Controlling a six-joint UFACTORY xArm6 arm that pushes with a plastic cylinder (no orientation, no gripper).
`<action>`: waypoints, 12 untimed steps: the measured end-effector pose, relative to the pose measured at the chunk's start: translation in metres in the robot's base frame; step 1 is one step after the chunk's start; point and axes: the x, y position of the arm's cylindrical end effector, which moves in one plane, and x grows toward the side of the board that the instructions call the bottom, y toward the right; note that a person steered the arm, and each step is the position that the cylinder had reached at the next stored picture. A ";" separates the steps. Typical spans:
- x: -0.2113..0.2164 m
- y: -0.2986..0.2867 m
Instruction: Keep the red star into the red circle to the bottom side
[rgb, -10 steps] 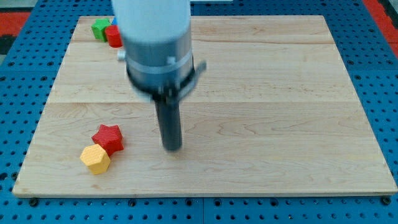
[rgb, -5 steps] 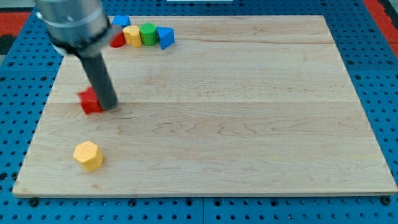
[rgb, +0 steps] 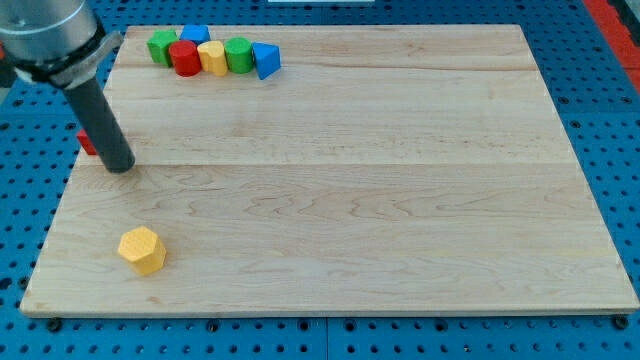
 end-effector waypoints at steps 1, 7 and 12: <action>0.008 -0.040; -0.076 -0.038; -0.095 0.028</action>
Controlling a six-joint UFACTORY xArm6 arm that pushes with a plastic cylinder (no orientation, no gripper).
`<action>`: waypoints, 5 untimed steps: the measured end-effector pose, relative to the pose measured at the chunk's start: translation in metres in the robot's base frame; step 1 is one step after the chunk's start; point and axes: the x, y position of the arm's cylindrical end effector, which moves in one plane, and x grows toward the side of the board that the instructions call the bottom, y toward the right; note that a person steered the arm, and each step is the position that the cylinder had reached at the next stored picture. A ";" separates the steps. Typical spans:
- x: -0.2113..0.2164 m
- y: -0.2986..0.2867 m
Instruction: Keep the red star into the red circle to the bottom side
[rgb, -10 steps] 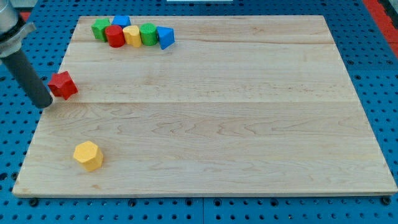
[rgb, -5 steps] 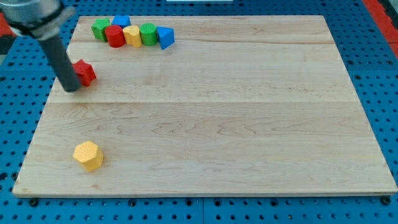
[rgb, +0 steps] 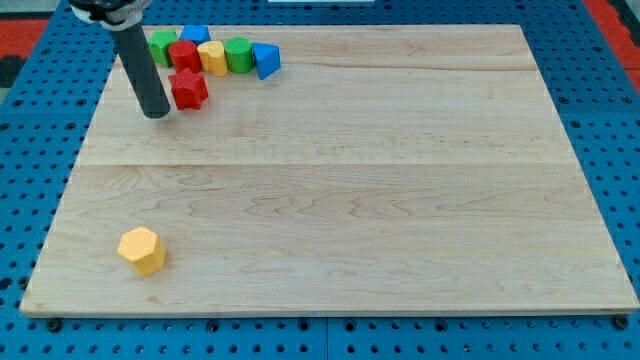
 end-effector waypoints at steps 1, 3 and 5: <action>-0.006 0.023; -0.058 -0.004; 0.017 0.073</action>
